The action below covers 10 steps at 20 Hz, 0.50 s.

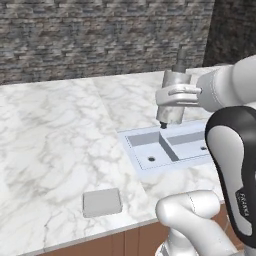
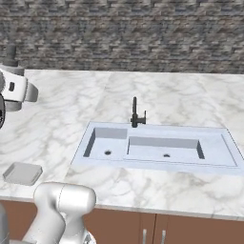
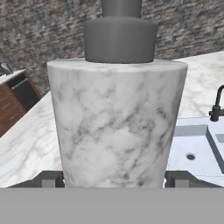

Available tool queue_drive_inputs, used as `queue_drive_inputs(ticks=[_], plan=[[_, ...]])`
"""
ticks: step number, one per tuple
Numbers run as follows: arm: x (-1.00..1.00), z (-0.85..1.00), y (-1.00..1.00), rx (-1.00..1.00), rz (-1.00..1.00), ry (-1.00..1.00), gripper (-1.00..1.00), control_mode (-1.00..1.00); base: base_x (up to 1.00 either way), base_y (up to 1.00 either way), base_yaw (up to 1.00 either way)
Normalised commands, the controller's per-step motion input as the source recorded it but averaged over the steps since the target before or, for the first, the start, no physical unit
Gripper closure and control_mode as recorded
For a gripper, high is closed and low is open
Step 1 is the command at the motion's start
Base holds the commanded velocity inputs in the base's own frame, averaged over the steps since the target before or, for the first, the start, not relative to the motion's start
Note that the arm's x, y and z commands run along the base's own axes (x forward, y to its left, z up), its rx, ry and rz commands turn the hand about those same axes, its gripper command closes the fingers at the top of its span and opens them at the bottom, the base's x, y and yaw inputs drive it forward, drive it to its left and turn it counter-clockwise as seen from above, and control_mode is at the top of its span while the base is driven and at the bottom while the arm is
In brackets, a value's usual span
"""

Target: Open the cabinet. Pick the soap dispenser and place it next to the sink. Then close the cabinet.

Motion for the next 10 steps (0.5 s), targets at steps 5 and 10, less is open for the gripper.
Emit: queue_drive_inputs(ticks=[5, 10], plan=[[0.0, 0.0, 0.0, 0.0, 0.0, 0.0, 1.0, 1.0, 0.0, 0.0, 0.0], [0.0, 0.0, 0.0, 0.0, 0.0, 0.0, 1.0, 1.0, 0.0, 0.0, 0.0]])
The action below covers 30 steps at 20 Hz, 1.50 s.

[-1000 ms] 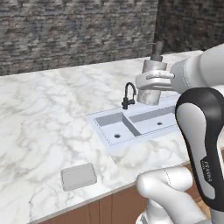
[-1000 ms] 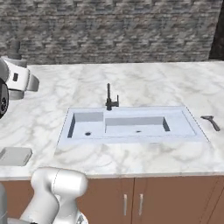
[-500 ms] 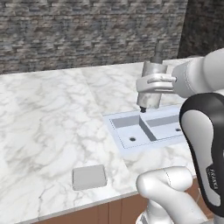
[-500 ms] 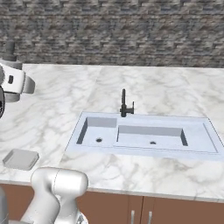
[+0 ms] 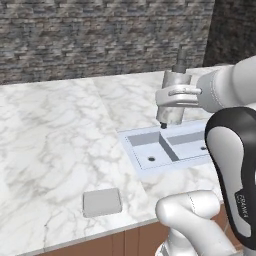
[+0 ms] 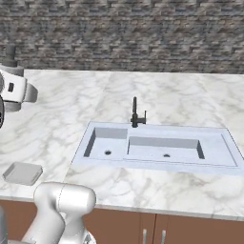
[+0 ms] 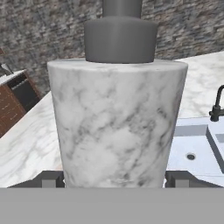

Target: Open the cabinet. Pick the soap dispenser and place it next to the sink. Then close the cabinet.

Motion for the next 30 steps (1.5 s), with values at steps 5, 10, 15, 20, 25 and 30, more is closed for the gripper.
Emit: queue_drive_inputs(ticks=[5, 10, 15, 20, 25, 30], plan=[[0.21, -0.02, -0.03, 0.01, 0.0, 0.01, 1.0, -1.0, 0.01, 0.0, 0.0], [0.84, 0.02, -0.15, 0.01, 0.0, 0.23, 1.0, -1.0, 0.0, 0.0, 0.0], [0.93, 0.07, -0.12, -0.03, 0.02, 0.26, 1.0, -1.0, 0.0, 0.0, 0.0], [0.64, -0.28, -0.02, -0.09, 0.17, 0.01, 1.0, -1.0, 0.0, 0.0, 0.0], [0.5, -0.52, 0.0, -0.11, 0.28, -0.06, 1.0, -1.0, 0.0, 0.0, 0.0], [0.13, -0.38, 0.11, -0.1, 0.33, -0.24, 1.0, -1.0, 0.0, 0.0, 0.0]])
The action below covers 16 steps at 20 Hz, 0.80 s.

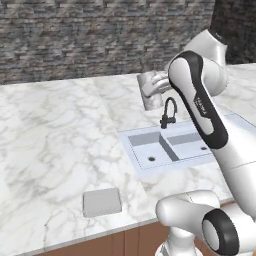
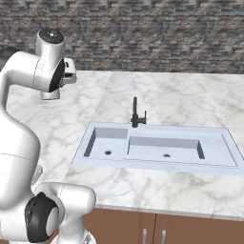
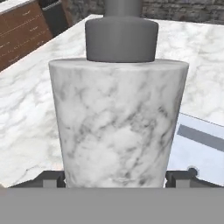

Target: Open the cabinet. Pick the soap dispenser and place it next to the sink. Then close the cabinet.

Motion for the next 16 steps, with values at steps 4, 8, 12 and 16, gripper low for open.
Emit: queue_drive_inputs(ticks=[4, 8, 12, 16], plan=[[0.0, -0.18, 0.38, -0.02, 0.32, -0.23, 1.0, -1.0, 0.0, 0.0, 0.0], [-0.06, -0.03, 0.24, 0.03, 0.24, -0.03, 1.0, -1.0, 0.0, 0.0, 0.0], [0.09, -0.02, 0.01, 0.08, 0.17, 0.16, 1.0, -1.0, 0.0, 0.0, 0.0], [0.27, -0.14, 0.07, 0.03, 0.16, 0.28, 1.0, -1.0, 0.0, 0.0, 0.0]])
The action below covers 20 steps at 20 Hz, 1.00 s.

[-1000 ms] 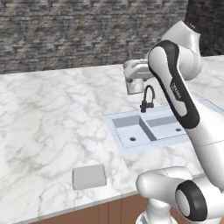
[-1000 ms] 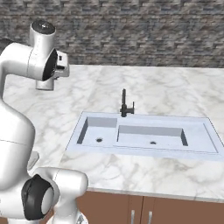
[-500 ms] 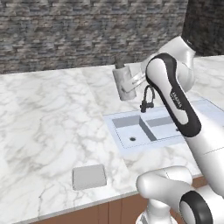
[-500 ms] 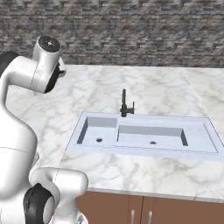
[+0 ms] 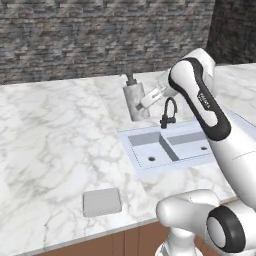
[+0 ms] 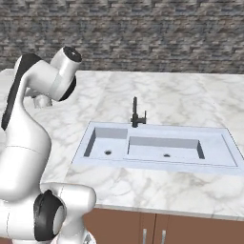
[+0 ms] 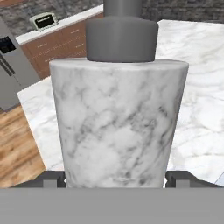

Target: Open the cabinet. Pick the soap dispenser and place it next to the sink. Then close the cabinet.

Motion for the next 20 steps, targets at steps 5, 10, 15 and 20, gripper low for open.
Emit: queue_drive_inputs(ticks=[5, 10, 15, 20], plan=[[0.01, -0.15, 0.13, 0.0, 0.05, -0.1, 1.0, -1.0, 0.0, 0.0, 0.0], [0.0, -0.59, 0.03, 0.01, 0.04, -0.23, 1.0, -1.0, 0.0, 0.0, 0.0], [0.0, -0.8, 0.02, 0.03, 0.05, -0.16, 1.0, -1.0, 0.0, 0.0, 0.0], [0.0, -0.43, 0.08, 0.11, 0.06, -0.04, 1.0, -1.0, 0.0, 0.0, 0.0]])
